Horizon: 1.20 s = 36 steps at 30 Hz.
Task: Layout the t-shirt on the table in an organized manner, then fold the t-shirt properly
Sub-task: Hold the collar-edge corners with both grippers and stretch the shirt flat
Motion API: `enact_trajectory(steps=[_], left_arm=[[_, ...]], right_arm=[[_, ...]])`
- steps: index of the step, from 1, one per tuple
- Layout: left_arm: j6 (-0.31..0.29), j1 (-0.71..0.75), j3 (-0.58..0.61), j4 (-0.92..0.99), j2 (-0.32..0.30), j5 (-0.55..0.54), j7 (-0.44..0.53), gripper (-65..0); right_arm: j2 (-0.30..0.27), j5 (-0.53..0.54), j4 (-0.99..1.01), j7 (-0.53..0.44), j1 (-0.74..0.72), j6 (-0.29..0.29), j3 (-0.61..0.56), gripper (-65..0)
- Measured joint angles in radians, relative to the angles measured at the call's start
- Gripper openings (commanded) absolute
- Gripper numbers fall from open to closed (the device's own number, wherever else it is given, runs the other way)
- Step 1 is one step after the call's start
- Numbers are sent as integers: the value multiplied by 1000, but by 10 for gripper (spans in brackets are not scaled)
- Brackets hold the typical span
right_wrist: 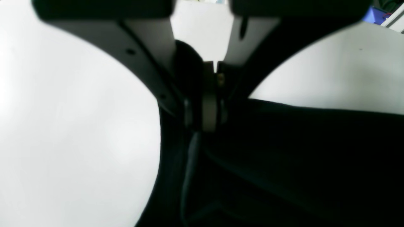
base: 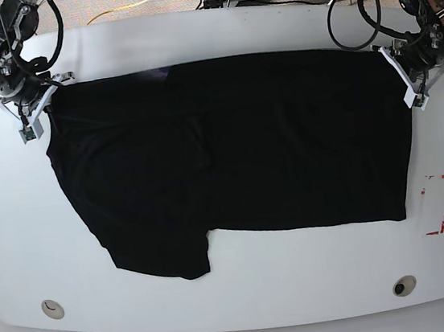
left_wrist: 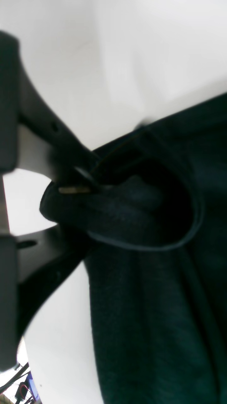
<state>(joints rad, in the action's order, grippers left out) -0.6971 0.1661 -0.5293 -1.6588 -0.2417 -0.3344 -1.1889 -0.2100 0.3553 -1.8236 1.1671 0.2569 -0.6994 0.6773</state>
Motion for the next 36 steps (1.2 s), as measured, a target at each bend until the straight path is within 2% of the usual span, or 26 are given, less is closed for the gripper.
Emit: enact_trajectory(steps=[6, 12, 16, 24, 36], left_arm=[[0, 0, -6, -32, -3, 0, 0, -650], [-3, 3, -44, -63, -50, -23, 1, -650], [-3, 3, -77, -64, -58, -17, 0, -650], [-5, 4, -86, -64, -86, -35, 1, -650], [-8, 48, -87, -64, -82, -36, 4, -650]], right_arm=[[-1, 6, -6, -3, 21, 0, 5, -650], [0, 8, -82, 5, 68, 0, 6, -650], [15, 15, -113, -7, 85, -2, 7, -650], [35, 26, -122, -3, 112, -8, 68, -650], [47, 33, -122, -3, 188, -8, 94, -650]])
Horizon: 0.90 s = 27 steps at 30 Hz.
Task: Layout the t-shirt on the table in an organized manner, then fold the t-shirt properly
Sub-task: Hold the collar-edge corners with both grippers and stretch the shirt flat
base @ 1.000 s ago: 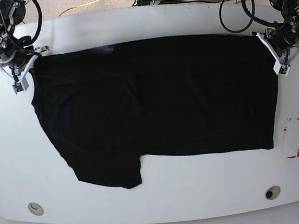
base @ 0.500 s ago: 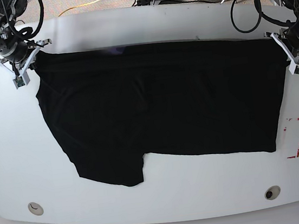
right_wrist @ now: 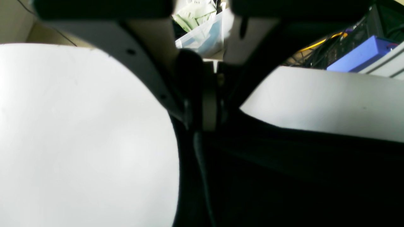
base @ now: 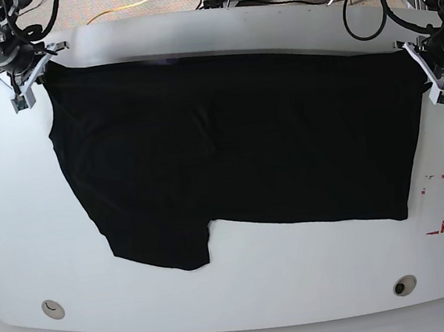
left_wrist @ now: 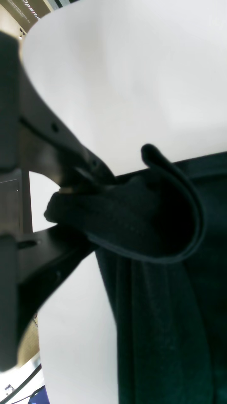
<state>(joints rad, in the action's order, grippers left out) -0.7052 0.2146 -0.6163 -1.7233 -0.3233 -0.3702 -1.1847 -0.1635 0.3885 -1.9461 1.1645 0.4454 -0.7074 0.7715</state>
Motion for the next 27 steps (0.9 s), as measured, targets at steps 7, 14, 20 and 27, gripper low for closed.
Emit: enact_trajectory(steps=[7, 14, 20, 27], left_arm=[[0, 32, 0, 0, -1, 4, -4, -650], [0, 78, 2, 0, -1, 0, 0, -650], [1, 122, 2, -6, -6, 5, 2, -650], [0, 184, 2, -7, -3, -5, 3, -650]], right_arm=[[0, 1, 0, -1, 23, 0, 0, -648], [0, -16, 3, -2, 29, 0, 0, -555], [-8, -21, 36, -4, 25, 1, 0, -583], [-39, -18, 85, -2, 0, 0, 0, -593]])
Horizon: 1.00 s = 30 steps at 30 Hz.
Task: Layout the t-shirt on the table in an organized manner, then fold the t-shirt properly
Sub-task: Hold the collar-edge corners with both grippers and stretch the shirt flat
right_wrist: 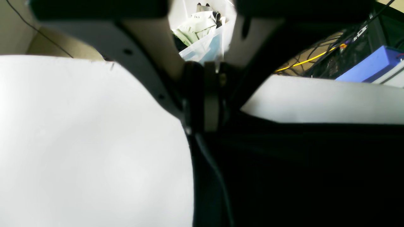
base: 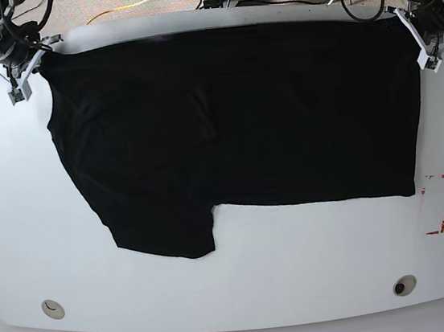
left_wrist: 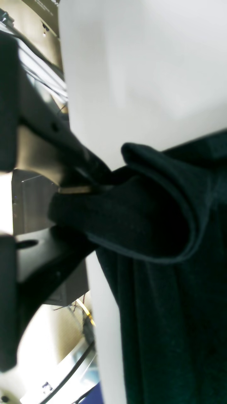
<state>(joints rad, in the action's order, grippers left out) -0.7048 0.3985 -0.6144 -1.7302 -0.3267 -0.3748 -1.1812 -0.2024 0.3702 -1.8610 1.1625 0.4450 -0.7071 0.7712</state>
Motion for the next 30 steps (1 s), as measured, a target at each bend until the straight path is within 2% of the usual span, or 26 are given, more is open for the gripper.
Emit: enact_trajectory(steps=[3, 10, 11, 16, 19, 24, 30], left_arm=[[0, 19, 0, 0, -1, 0, 0, -646], [2, 37, 0, -1, -2, 24, -5, -438], [2, 37, 0, -1, -2, 24, -5, -400], [5, 34, 0, -18, -4, 35, -5, -386], [5, 34, 0, -31, -5, 35, -5, -385], [5, 34, 0, -50, -9, 34, -9, -385], [5, 29, -1, -104, -36, 26, -89, -385]], right_arm=[[0, 0, 3, -5, -6, 0, 0, -512], [0, -11, -12, 5, 2, 4, 0, -285], [0, -12, -17, 5, 2, 3, 0, -236], [0, -24, -63, 9, 9, 8, 7, -127], [0, -14, -99, 5, 32, 8, 7, -95], [3, -15, -133, 13, 53, 8, 9, -95], [3, -7, -135, 14, 68, 7, 6, -95]])
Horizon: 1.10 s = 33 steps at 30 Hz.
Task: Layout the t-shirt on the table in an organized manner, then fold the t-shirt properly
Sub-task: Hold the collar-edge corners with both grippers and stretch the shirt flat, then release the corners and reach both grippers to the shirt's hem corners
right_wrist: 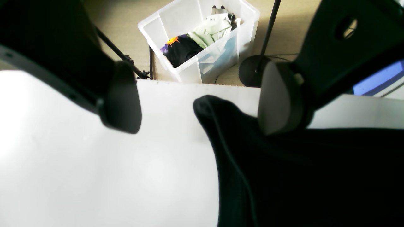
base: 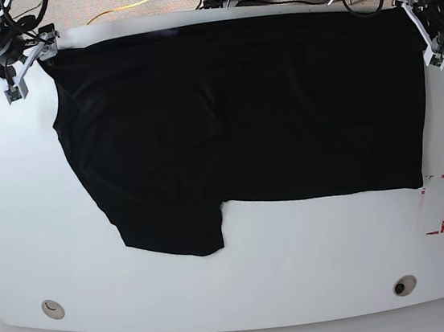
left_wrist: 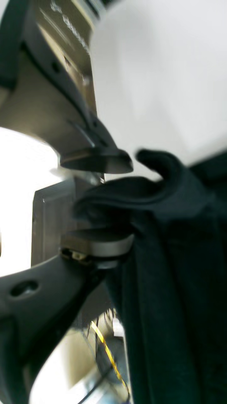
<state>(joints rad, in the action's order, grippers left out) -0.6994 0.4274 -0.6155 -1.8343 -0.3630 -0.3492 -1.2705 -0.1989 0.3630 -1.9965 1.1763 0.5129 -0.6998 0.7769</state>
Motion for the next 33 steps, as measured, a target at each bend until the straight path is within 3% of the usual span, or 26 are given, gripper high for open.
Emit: enact_trajectory(steps=[11, 20, 27, 33], left_arm=[[2, -14, -37, -9, 5, -2, -35, -386], [2, -63, -60, -8, 5, 8, -50, -388], [2, -137, -78, -50, 5, -2, -71, -388], [2, -218, -86, -53, 3, 12, -78, -388]], right_arm=[[0, -1, -1, 14, 58, 0, 0, -95], [0, -16, 0, 18, -5, 0, 32, -95], [-71, -16, -1, 19, -61, 0, 54, -95], [-79, -18, 0, 25, -138, 0, 52, -95]])
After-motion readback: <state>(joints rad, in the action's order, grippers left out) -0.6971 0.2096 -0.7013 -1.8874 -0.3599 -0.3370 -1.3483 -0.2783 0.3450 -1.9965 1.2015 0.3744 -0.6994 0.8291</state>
